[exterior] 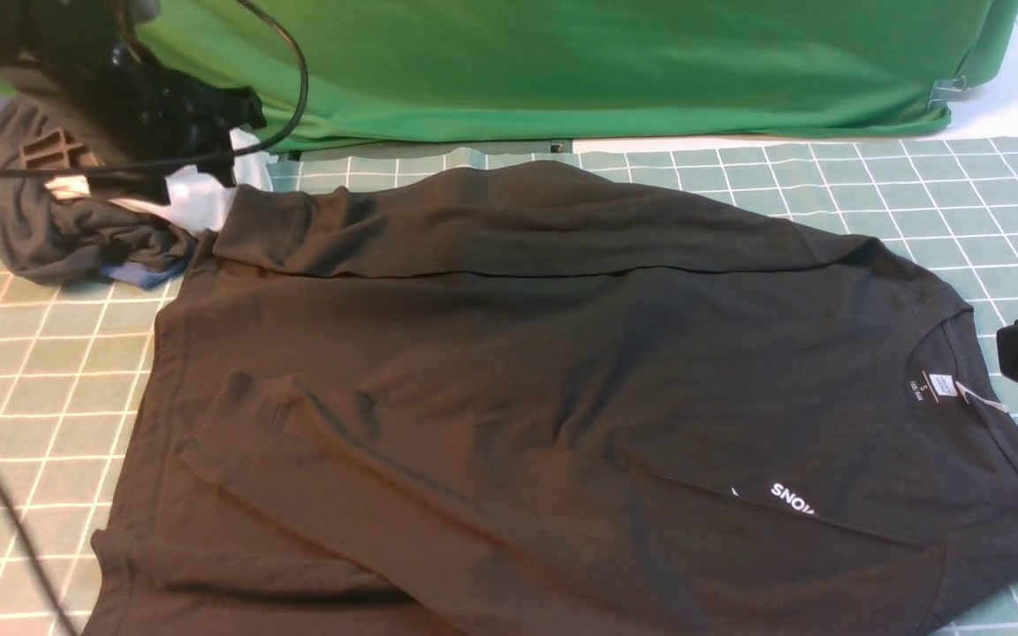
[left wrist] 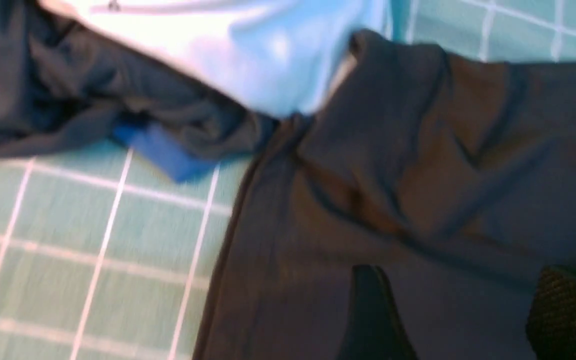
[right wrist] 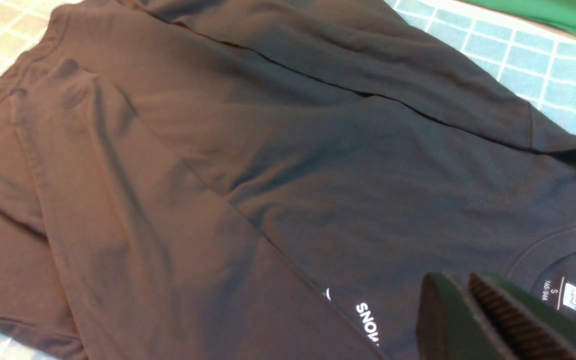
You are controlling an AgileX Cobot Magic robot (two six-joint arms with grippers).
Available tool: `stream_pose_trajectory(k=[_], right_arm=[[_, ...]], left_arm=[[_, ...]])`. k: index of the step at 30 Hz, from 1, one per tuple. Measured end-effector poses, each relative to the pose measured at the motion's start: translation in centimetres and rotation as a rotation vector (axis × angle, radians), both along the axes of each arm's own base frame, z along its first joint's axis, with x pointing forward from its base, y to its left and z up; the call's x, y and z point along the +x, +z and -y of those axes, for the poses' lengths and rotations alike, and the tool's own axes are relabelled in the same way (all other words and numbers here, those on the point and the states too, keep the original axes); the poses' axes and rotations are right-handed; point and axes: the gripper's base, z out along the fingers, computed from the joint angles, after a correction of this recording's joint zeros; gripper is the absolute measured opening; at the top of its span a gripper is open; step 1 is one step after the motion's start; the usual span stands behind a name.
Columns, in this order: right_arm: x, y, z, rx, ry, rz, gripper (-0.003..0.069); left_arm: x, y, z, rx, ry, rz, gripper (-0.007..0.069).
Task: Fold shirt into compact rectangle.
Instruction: 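Grab the top left corner of the dark shirt with the left gripper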
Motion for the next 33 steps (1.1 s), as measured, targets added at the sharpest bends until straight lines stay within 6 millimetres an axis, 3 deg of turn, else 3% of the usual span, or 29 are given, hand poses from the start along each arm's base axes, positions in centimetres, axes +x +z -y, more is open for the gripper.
stream_pose_trajectory(k=[8,14,22,24,29,33], right_arm=[[0.0,0.0,0.0,0.000,0.000,0.000,0.0071],[0.0,0.0,0.0,-0.012,0.010,0.007,0.0078],[0.0,0.0,0.0,-0.018,0.014,0.010,0.0080],[0.0,0.0,0.0,-0.018,0.015,0.011,0.0080],[0.0,0.0,0.0,-0.018,0.015,0.011,0.0082],[0.0,0.0,0.0,-0.018,0.015,0.011,0.0082]], left_arm=[[3.6,-7.9,0.0,-0.047,0.024,-0.086,0.0399],[4.6,-10.9,-0.1,-0.057,0.053,-0.074,0.0399],[5.4,-11.5,-0.1,-0.081,0.090,-0.012,0.0381],[5.5,-11.6,-0.1,-0.082,0.089,-0.002,0.0330],[5.6,-11.7,-0.1,-0.079,0.083,0.007,0.0099],[5.6,-11.7,-0.1,-0.059,0.050,0.007,0.0038]])
